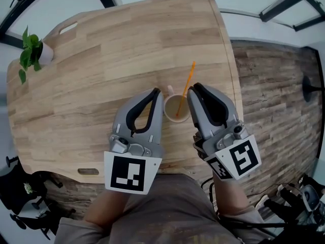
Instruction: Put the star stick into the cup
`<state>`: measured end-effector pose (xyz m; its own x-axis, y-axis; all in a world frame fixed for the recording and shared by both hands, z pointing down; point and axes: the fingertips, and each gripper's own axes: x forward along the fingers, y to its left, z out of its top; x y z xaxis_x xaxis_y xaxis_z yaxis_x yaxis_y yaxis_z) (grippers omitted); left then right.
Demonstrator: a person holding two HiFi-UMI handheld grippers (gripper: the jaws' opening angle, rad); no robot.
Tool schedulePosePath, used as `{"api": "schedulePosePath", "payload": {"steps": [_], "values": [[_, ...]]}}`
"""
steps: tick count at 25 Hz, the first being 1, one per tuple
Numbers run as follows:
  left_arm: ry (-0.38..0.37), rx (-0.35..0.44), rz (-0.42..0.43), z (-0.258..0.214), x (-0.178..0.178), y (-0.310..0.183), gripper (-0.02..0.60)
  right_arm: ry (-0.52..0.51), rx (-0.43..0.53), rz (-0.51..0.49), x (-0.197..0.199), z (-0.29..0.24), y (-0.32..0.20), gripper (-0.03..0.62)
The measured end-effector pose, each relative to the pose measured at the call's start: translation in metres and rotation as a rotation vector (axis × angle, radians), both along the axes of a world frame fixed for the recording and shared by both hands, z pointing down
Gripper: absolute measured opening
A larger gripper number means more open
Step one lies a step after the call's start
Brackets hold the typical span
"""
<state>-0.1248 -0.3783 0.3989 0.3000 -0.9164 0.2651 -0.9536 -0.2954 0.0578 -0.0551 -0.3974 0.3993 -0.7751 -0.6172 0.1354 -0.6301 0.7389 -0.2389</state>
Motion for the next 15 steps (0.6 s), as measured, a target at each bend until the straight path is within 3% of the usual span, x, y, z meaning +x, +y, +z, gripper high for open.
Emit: {"api": "schedulePosePath", "payload": {"steps": [15], "values": [[0.033,0.133,-0.019,-0.066,0.017,0.033,0.0,-0.006,0.128,0.037,0.019,-0.074,0.035,0.049]]}}
